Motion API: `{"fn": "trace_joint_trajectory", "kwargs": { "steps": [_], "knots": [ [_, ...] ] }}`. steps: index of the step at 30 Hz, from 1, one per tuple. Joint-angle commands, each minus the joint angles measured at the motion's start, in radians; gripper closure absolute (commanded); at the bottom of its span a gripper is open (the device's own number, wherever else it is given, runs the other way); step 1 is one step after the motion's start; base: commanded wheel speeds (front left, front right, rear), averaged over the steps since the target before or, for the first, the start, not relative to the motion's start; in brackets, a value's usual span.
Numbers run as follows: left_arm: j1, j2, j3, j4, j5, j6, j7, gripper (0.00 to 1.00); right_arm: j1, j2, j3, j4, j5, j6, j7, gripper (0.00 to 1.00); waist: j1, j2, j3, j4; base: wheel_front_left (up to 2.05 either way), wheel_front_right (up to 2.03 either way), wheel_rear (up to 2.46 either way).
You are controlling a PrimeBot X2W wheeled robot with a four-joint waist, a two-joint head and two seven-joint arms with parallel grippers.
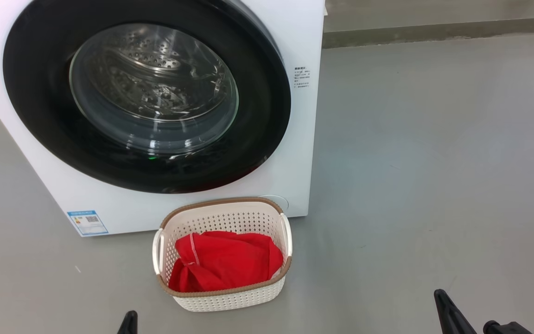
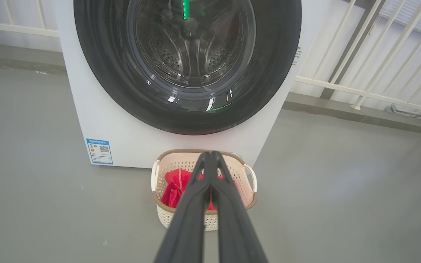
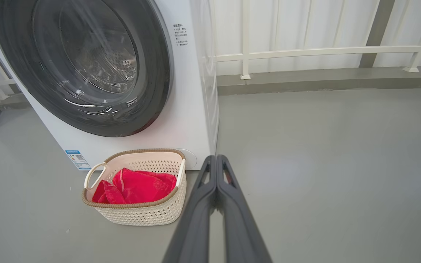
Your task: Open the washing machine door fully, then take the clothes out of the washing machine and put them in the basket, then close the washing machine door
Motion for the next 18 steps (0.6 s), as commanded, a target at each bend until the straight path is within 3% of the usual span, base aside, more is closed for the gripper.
{"fn": "trace_joint_trajectory", "kwargs": {
  "steps": [1,4,9,18],
  "knots": [
    [-0.010,0.005,0.004,-0.019,-0.033,0.000,0.005,1.00,-0.018,-0.006,0.001,-0.020,0.039,0.000,0.008,1.00,0.0004,0.0000,0.001,0.001,0.00,0.00,0.00],
    [-0.015,0.006,0.006,-0.019,-0.065,0.000,0.014,1.00,-0.024,-0.009,0.001,-0.021,0.075,0.000,0.015,1.00,0.0023,0.0000,0.000,0.002,0.00,0.00,0.00],
    [-0.025,0.007,0.009,-0.016,-0.118,-0.001,0.028,1.00,-0.035,-0.013,0.002,-0.019,0.135,0.000,0.027,1.00,0.0001,0.0000,0.004,0.004,0.00,0.00,0.00],
    [-0.045,0.008,0.016,-0.012,-0.213,-0.001,0.054,1.00,-0.057,-0.019,0.003,-0.016,0.242,-0.001,0.050,1.00,0.0000,0.0000,0.009,0.007,0.00,0.00,0.00]
  ]
}}
